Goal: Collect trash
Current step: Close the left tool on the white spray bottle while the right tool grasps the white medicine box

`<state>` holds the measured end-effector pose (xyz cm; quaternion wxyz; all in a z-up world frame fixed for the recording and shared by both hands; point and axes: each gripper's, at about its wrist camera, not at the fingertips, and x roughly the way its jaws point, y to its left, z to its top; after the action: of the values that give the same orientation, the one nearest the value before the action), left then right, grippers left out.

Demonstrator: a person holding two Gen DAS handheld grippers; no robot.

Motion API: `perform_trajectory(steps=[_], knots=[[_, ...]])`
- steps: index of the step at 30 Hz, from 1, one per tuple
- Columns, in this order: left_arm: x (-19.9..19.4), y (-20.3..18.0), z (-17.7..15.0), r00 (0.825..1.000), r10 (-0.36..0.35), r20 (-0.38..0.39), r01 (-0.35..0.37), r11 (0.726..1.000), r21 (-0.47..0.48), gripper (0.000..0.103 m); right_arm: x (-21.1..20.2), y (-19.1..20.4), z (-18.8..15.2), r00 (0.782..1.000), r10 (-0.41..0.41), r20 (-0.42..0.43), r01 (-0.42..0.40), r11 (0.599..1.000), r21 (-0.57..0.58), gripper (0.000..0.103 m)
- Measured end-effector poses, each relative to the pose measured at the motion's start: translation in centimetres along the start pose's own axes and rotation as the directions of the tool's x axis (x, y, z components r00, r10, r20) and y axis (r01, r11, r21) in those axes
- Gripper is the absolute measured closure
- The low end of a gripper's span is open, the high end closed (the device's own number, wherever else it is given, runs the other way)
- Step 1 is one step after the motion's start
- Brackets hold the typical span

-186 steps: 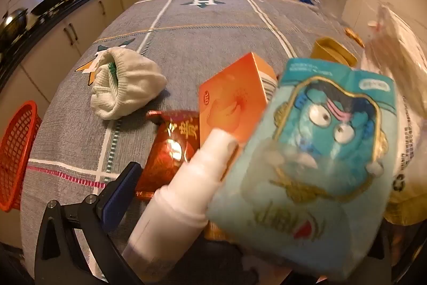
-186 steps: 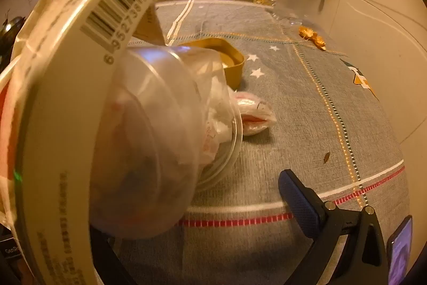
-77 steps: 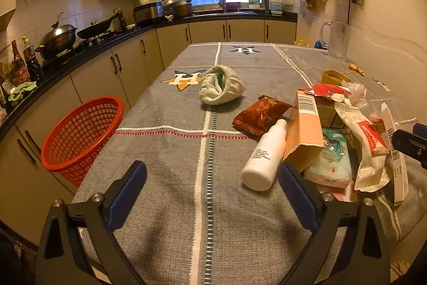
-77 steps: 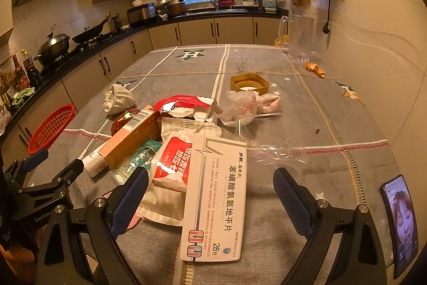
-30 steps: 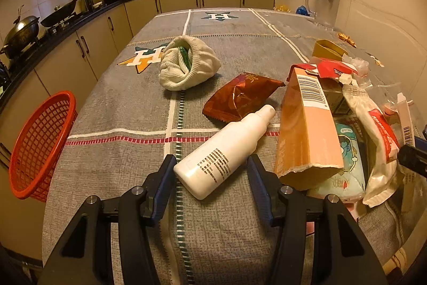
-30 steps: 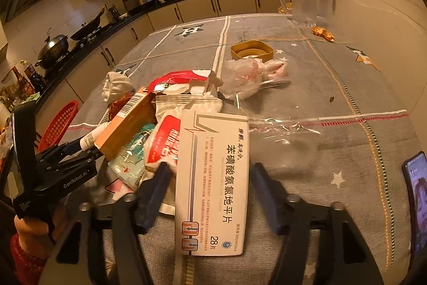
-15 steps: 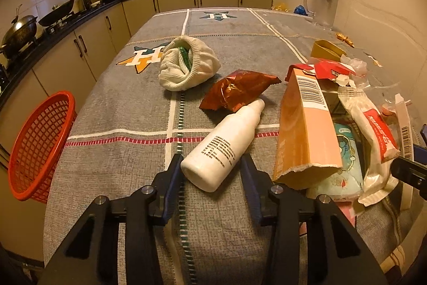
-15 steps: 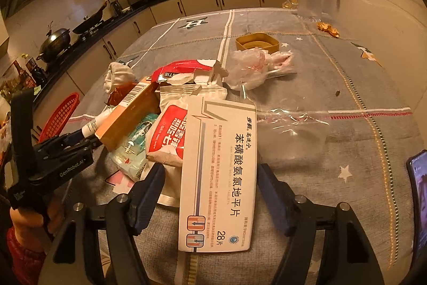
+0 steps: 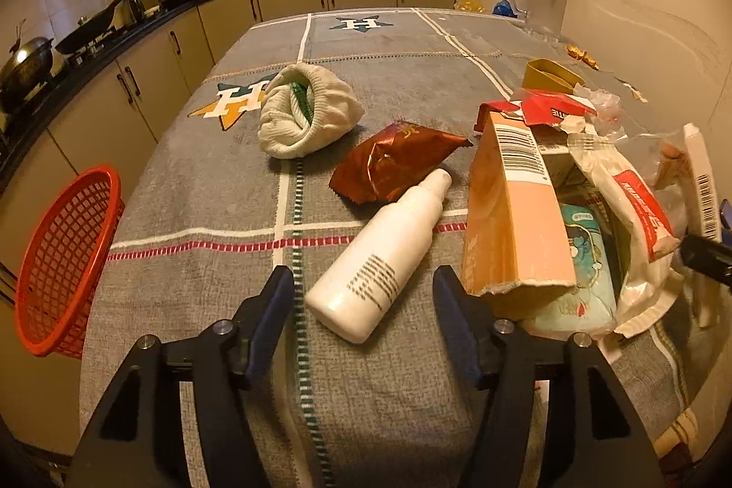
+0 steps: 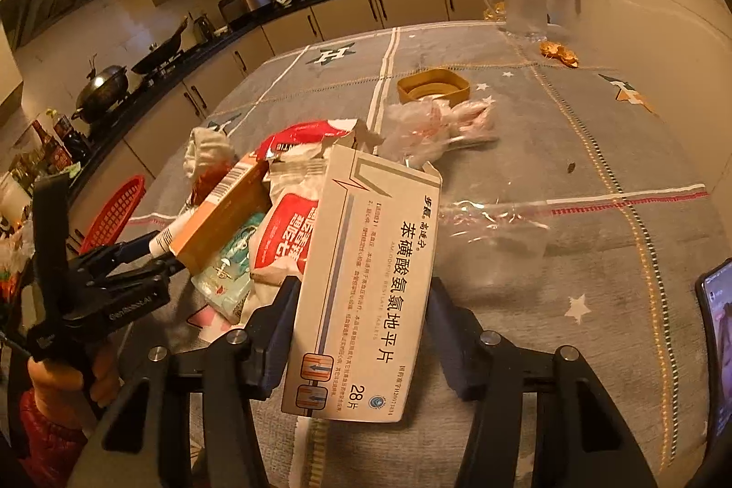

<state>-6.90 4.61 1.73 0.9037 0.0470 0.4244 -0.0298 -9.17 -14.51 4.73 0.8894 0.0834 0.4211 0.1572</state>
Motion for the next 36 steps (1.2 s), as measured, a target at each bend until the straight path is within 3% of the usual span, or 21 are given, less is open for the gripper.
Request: perform_trajectory(steps=[2, 5, 10, 14, 19, 22, 36], knots=[[0.2, -0.1, 0.2, 1.000, 0.001, 0.002, -0.001, 1.000, -0.001, 0.041, -0.2, -0.1, 0.1, 1.000, -0.002, 0.005, 0.002, 1.000, 0.006, 0.045], [0.4, 0.1, 0.4, 1.000, -0.009, -0.001, 0.009, 1.000, -0.013, 0.054, -0.2, -0.3, 0.3, 1.000, -0.001, 0.004, 0.001, 1.000, 0.010, 0.044], [0.2, 0.4, 0.3, 1.000, -0.012, 0.004, 0.012, 1.000, -0.024, 0.054, -0.3, -0.3, 0.6, 1.000, 0.002, 0.012, -0.002, 1.000, 0.009, 0.044], [-0.6, 0.9, 0.1, 0.999, -0.043, 0.018, 0.044, 0.998, -0.048, 0.064, -0.8, 0.0, 1.0, 0.999, 0.009, 0.032, -0.009, 1.000, 0.002, 0.044], [-1.5, 0.7, 0.2, 0.998, -0.057, 0.036, 0.059, 0.997, -0.052, 0.066, -1.3, 0.7, 1.5, 0.998, 0.016, 0.056, -0.015, 1.000, -0.017, 0.044], [-1.7, 0.4, 0.2, 0.997, -0.071, 0.034, 0.073, 0.996, -0.046, 0.074, -1.5, 1.0, 1.7, 0.998, 0.021, 0.063, -0.020, 1.000, -0.023, 0.044], [0.0, 0.6, 0.4, 0.997, -0.077, -0.007, 0.076, 0.995, -0.060, 0.074, -1.3, 1.9, 2.2, 0.997, 0.040, 0.061, -0.038, 0.998, -0.041, 0.044]])
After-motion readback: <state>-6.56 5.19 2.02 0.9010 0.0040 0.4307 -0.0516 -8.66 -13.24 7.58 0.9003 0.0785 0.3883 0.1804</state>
